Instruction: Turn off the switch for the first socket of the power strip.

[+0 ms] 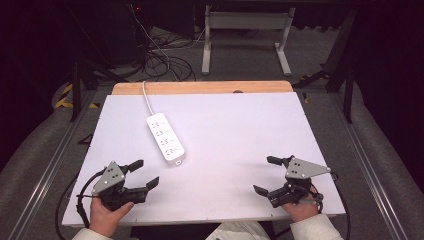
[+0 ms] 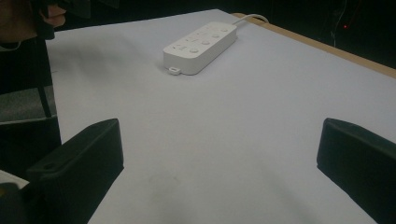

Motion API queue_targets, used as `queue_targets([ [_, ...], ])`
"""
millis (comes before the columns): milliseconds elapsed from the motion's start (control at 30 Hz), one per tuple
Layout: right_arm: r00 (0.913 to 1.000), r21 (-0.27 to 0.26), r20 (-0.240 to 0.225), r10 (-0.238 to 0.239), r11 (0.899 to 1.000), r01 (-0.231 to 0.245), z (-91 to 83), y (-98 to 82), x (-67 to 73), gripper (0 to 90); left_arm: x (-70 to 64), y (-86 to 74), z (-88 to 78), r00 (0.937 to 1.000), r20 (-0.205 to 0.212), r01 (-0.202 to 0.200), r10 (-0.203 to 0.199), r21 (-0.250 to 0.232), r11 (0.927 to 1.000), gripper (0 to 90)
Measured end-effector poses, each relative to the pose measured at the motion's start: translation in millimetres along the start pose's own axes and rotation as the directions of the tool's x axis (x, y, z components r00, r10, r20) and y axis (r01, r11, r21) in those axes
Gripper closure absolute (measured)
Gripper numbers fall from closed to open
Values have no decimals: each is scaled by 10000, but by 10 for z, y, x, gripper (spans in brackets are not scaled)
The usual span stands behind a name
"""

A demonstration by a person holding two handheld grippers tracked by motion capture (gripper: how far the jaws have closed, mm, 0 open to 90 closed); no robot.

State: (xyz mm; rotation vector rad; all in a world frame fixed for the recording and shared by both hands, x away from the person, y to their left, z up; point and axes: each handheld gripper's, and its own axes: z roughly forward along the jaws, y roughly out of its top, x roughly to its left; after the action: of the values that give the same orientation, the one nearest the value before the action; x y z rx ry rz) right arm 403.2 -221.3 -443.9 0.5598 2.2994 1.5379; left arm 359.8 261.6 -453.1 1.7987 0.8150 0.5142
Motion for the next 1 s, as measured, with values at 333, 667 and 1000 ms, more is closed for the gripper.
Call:
queue_targets([
  [333, 10000, 23, -86, -19, 10000, 20, 6, -10, 1, 20, -36, 26, 3, 9983, -200, -552, 555, 165, 9983, 245],
  [667, 9999, 84, -138, -41, 10000, 42, 20, -6, 15, 20, -58, 53, -2, 9980, -94, -618, 619, 189, 9979, 250],
  [1000, 9996, 162, -282, -5, 9999, 9, 52, -13, 6, 23, -55, 106, 2, 9983, -1, -576, 577, 242, 9980, 275],
])
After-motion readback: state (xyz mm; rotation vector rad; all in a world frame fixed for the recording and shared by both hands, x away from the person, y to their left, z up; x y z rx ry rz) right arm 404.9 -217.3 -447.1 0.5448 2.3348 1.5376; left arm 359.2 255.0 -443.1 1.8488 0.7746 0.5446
